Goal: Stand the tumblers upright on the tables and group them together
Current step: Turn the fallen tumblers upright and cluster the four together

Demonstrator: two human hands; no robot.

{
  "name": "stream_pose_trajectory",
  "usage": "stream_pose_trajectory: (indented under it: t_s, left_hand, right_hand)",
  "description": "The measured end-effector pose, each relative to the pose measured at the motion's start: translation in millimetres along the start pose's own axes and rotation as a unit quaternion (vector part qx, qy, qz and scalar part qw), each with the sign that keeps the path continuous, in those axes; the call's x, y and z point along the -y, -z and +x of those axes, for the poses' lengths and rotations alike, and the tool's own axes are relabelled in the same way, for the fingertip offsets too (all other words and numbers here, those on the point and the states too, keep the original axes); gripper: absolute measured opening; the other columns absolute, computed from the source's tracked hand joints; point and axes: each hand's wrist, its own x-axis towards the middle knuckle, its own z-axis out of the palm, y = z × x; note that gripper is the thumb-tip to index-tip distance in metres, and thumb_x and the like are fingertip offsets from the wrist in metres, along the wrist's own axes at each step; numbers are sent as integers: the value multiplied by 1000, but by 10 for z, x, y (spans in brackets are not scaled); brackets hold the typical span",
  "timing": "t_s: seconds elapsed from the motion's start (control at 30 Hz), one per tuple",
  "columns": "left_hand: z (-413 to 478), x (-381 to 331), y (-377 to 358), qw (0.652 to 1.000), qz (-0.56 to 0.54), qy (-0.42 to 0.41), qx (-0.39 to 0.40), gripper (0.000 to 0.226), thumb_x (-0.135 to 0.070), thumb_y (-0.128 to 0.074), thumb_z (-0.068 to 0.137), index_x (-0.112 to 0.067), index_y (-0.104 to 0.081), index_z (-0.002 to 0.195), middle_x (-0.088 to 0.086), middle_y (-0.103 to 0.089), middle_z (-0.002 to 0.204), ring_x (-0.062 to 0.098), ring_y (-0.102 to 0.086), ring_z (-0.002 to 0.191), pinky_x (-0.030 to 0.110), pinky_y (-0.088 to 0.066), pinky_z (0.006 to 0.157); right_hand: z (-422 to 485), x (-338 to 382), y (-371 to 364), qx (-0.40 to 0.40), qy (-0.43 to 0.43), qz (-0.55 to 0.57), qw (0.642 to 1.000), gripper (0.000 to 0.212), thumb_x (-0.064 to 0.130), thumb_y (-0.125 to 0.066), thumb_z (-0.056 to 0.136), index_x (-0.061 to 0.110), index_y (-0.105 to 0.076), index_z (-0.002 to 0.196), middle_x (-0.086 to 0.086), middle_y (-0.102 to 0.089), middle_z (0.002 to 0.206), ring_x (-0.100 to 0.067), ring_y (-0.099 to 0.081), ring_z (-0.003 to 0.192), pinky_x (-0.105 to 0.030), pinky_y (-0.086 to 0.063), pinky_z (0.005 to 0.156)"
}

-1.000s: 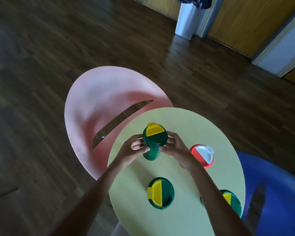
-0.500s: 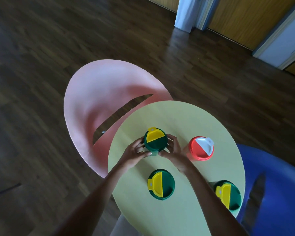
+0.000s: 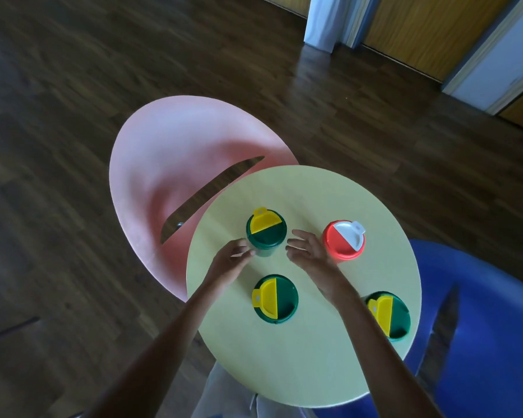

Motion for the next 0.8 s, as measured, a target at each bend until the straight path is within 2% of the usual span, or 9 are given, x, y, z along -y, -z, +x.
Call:
stream_pose_trajectory:
  t_s: [0.07,0.13,0.2,0.33,0.43,0.5,0.6,0.67,0.8]
  left_hand:
    - [-151,19,-42,1000,-9,-8,-16,39,-47,-67,75,-30,-60,109,3,-67,111,15,-64,101,39,-51,91]
    - [-294,-3,-87,999,22,-38,-20,35,-34,-64,87,-21,-59,119,2,-66,115,9,-62,101,27,-49,87]
    - [-456,-65,-142,996,39,-73,-17,40,-33,-63,88,-20,-57,125,-2,-63,120,4,-60,104,19,-45,86]
    - [-677,-117,-208,980,126,-142,61,78,-61,-63,68,-27,-44,136,-11,-49,135,3,-46,122,26,-43,99]
    - [-731,-107,-200,940,265,-158,150,105,-60,-74,60,-29,-24,147,-10,-32,145,5,-32,133,29,-32,110]
    - [-746,-78,-207,922,311,-147,176,113,-57,-77,58,-30,-16,149,-9,-25,149,6,-25,137,32,-28,113]
    - [-766,-43,-253,911,344,-156,166,111,-50,-78,62,-30,-13,149,-6,-20,152,8,-22,139,29,-26,111]
    - [-775,-44,-281,908,355,-168,148,105,-40,-78,67,-26,-15,149,-4,-23,150,10,-25,138,27,-28,109]
    - [-790,-37,-315,903,374,-176,118,101,-40,-77,67,-28,-17,147,-3,-30,144,13,-36,132,38,-38,105]
  right_hand:
    - [-243,85,104,14,26,-10,1000,40,12,-64,78,20,-54,116,-12,-63,117,-19,-62,106,-30,-47,93]
    - [-482,126,259,13,53,-27,998,32,4,-62,85,17,-55,114,-10,-65,111,-19,-63,101,-30,-47,90]
    - [-716,135,451,-9,80,-69,994,27,1,-57,90,15,-58,114,-7,-67,109,-16,-62,102,-27,-47,90]
    - [-1061,-2,894,-63,92,-148,983,28,6,-59,90,29,-59,106,1,-67,109,-8,-61,106,-30,-46,98]
    - [-1213,-175,1223,-116,66,-181,974,32,15,-67,86,33,-55,110,2,-62,116,-13,-56,115,-34,-43,99]
    - [-1280,-291,1369,-132,34,-210,968,42,19,-71,82,30,-51,118,0,-56,124,-15,-49,123,-31,-39,97]
    - [-1299,-476,1453,-140,-7,-303,943,74,28,-78,74,24,-39,137,-5,-41,139,-21,-37,130,-36,-36,103]
    - [-1289,-563,1442,-140,-7,-345,928,91,29,-82,69,22,-31,143,-7,-35,143,-25,-32,132,-39,-34,106]
    - [-1287,-667,1367,-131,14,-375,918,104,30,-86,61,23,-25,145,-3,-32,143,-23,-30,132,-30,-33,98]
